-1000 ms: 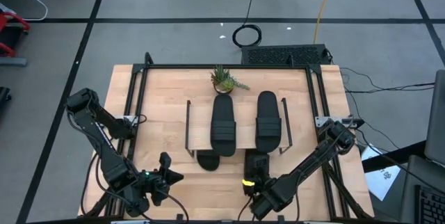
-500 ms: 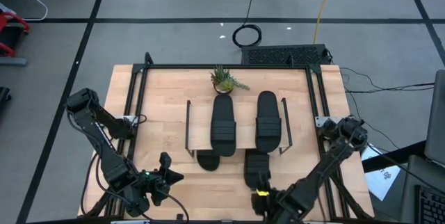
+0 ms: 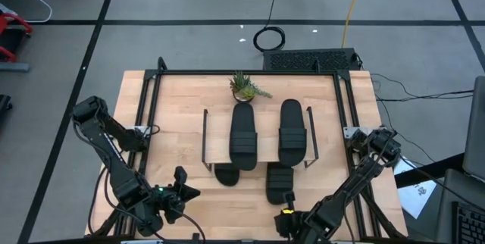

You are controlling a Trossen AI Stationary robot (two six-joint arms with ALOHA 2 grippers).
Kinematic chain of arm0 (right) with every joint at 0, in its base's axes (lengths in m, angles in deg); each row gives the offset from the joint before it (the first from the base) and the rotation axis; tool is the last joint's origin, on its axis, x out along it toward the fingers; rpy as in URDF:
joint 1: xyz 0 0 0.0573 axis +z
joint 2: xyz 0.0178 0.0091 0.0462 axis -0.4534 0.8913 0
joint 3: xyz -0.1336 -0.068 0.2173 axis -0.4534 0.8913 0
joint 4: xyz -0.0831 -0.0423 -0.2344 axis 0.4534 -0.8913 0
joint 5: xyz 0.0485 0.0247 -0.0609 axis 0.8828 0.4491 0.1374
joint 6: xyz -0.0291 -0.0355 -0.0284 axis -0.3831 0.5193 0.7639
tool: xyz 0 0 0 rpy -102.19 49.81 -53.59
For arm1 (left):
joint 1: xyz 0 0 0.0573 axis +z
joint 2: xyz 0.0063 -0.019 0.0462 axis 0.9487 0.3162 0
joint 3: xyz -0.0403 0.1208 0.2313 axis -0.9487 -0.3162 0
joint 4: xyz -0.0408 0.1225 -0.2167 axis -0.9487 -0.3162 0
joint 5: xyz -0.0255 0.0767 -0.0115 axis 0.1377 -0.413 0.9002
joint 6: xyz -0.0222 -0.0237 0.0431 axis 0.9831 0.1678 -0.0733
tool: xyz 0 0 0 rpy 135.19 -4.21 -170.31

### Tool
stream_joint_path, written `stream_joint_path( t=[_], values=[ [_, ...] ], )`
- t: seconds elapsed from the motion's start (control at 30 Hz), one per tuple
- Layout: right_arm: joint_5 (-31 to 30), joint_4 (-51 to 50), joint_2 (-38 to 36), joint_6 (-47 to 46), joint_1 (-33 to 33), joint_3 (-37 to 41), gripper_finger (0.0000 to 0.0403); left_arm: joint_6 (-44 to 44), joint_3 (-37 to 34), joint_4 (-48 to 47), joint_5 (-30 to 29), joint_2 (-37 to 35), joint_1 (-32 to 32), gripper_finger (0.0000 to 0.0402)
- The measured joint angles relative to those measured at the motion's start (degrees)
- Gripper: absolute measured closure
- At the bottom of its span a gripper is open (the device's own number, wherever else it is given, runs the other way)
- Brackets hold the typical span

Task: Pick and place slides into the shelf
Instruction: Put the black sandal under the shelf

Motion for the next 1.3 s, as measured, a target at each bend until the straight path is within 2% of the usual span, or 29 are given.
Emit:
stream_joint_path(
  t=[0.27,0.73,1.1,1.3],
  values=[
    [1.2,5.3,0.0,-1.3,-1.4,4.9,0.0403,-0.2,0.0,0.0,0.0,0.0,0.0,0.0376],
    [-1.2,6.1,-0.1,-4.8,-4.3,10.6,0.0403,-0.2,0.0,-0.3,0.0,0.0,0.0,0.0376],
    [-1.8,4.0,0.0,-2.2,-6.7,11.0,0.0403,-0.7,0.0,-0.3,0.0,0.0,0.0,0.0376],
    [-1.6,-0.6,0.0,-4.9,-6.7,11.0,0.0403,-0.6,0.0,-0.3,0.0,0.0,0.0,0.0376]
  ],
)
